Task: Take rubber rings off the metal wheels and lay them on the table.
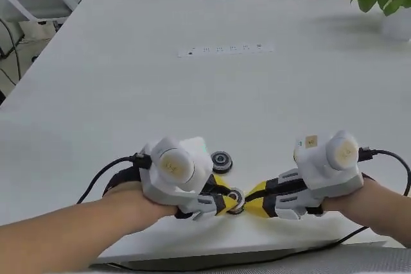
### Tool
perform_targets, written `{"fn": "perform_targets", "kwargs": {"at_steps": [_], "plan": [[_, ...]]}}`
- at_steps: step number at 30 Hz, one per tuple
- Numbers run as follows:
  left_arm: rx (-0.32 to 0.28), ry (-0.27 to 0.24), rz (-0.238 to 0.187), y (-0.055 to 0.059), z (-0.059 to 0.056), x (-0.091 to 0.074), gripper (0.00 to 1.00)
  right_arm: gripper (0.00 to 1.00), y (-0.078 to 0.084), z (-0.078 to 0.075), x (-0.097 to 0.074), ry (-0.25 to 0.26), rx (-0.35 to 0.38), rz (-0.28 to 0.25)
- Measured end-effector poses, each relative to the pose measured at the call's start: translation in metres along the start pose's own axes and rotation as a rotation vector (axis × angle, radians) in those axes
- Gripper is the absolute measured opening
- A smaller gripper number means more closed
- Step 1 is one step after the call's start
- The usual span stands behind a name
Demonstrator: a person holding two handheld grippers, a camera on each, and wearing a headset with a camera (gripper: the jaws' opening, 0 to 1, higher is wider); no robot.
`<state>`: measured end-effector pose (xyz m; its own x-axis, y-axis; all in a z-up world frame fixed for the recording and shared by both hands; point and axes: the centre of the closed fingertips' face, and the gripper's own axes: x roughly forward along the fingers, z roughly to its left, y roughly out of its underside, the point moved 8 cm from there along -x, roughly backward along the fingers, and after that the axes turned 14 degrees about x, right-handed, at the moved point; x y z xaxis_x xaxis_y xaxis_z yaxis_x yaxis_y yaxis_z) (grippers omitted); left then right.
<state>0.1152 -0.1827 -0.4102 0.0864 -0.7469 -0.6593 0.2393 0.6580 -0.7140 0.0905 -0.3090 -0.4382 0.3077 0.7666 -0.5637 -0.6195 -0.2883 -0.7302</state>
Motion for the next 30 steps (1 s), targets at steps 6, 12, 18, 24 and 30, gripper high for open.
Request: {"fn": "perform_targets", "kwargs": {"at_steps": [6, 12, 18, 24, 30], "plan": [[0.003, -0.002, 0.001, 0.0, 0.0, 0.0, 0.07, 0.0, 0.001, -0.002, 0.0, 0.004, 0.059, -0.013], [0.0, -0.009, -0.001, 0.0, 0.0, 0.0, 0.07, 0.0, 0.003, -0.004, -0.002, -0.006, 0.13, -0.052], [0.004, -0.004, -0.002, 0.0, 0.001, 0.001, 0.07, 0.0, 0.002, -0.006, -0.006, -0.015, 0.236, -0.118], [0.004, -0.01, -0.001, 0.0, 0.0, 0.0, 0.07, 0.0, 0.0, -0.006, -0.01, -0.033, 0.308, -0.155], [0.003, -0.013, 0.0, 0.0, 0.0, 0.001, 0.07, 0.0, -0.001, -0.004, -0.01, -0.048, 0.341, -0.172]]}}
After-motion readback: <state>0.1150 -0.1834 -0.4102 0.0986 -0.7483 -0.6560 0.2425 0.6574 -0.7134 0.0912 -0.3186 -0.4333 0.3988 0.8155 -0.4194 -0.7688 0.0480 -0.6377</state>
